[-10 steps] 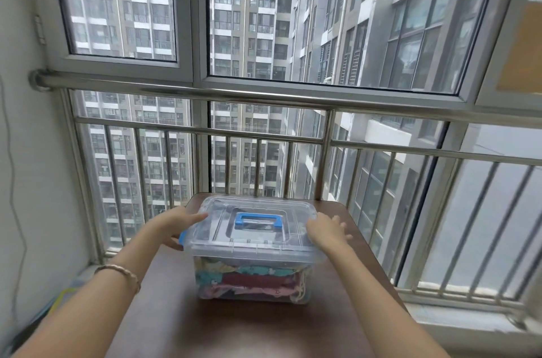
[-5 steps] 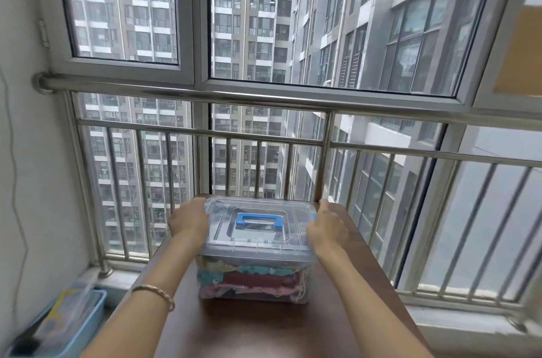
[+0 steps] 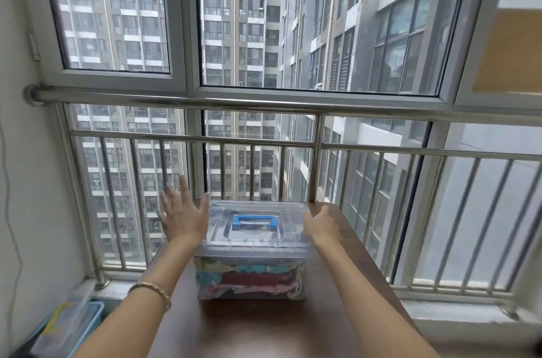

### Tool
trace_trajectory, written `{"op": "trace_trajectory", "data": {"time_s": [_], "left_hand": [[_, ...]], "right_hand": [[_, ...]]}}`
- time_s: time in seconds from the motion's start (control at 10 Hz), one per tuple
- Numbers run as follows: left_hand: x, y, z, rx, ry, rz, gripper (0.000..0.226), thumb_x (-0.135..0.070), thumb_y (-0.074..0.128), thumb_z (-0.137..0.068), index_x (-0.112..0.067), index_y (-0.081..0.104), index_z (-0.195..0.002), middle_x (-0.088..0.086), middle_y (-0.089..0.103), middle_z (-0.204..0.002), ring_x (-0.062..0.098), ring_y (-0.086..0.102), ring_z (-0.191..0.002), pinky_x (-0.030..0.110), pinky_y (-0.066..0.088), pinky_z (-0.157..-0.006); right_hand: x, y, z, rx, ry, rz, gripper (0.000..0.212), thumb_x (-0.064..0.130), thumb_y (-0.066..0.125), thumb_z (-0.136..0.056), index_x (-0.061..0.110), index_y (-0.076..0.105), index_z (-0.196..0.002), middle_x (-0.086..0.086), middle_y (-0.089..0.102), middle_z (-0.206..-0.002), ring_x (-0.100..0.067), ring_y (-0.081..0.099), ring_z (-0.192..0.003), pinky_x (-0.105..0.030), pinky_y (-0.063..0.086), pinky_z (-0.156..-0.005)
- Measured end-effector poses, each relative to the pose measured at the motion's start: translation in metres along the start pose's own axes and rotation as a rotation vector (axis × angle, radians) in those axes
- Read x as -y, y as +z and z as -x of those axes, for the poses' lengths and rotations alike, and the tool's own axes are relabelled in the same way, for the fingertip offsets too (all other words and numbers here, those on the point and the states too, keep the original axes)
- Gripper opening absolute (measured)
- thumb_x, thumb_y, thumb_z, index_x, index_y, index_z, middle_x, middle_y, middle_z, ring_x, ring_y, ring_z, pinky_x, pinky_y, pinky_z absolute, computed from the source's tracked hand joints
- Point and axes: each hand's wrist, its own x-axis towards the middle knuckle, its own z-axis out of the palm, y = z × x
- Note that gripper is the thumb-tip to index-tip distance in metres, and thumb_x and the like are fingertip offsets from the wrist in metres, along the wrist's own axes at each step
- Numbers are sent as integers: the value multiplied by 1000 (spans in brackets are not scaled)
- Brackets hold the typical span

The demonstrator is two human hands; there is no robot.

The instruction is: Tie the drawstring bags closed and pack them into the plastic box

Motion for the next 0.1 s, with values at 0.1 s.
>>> {"op": "trace_trajectory", "data": {"time_s": [0.1], "left_hand": [[1,-13,-6,-155,0,215,71,-63,17,-95,-37,-23,-147,4,-16,-160,24,-9,-148,56,2,-117]], "right_hand": [[-9,-14,-8,-83,25,-284,66,47,34,-97,10,22,-150,-14,39,-149,-35,36,-136,-49,31,-111]]}}
